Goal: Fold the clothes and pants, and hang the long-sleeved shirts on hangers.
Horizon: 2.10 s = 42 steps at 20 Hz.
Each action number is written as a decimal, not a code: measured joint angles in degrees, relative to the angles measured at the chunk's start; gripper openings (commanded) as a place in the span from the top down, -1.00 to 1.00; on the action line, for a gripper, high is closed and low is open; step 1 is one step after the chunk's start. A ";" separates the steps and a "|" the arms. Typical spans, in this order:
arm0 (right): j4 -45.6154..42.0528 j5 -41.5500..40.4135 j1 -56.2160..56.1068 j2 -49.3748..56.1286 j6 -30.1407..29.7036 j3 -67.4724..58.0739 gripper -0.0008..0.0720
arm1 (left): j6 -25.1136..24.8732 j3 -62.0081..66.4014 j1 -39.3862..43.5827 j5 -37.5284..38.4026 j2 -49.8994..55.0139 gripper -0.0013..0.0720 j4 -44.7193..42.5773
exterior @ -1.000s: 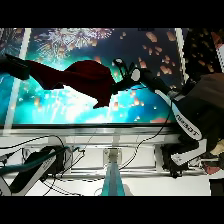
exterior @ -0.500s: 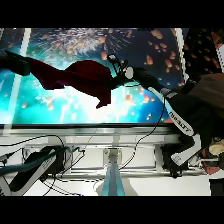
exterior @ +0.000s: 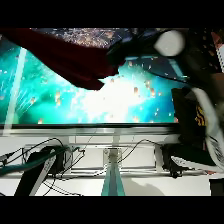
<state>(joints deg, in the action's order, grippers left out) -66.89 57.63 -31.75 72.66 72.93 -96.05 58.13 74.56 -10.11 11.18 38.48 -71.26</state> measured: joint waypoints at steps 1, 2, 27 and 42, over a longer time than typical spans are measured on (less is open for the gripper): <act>0.37 0.00 -0.13 -3.13 -0.04 -0.79 0.94 | 0.04 0.00 0.00 -4.20 -1.55 0.92 -0.02; 0.87 -0.11 -0.24 -6.29 -0.07 -1.42 0.94 | 0.20 0.00 0.02 -7.10 -2.82 0.92 -0.02; -13.84 -16.44 17.94 0.31 1.99 23.21 0.94 | 3.21 -0.04 12.74 13.20 36.35 0.92 2.75; -14.49 -20.92 26.99 8.07 2.58 23.34 0.29 | 5.97 -0.04 13.33 15.98 38.07 -0.92 2.80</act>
<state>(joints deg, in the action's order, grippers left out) -81.38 36.71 -4.75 80.73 75.50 -72.71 64.10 74.52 3.22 27.16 76.55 -68.47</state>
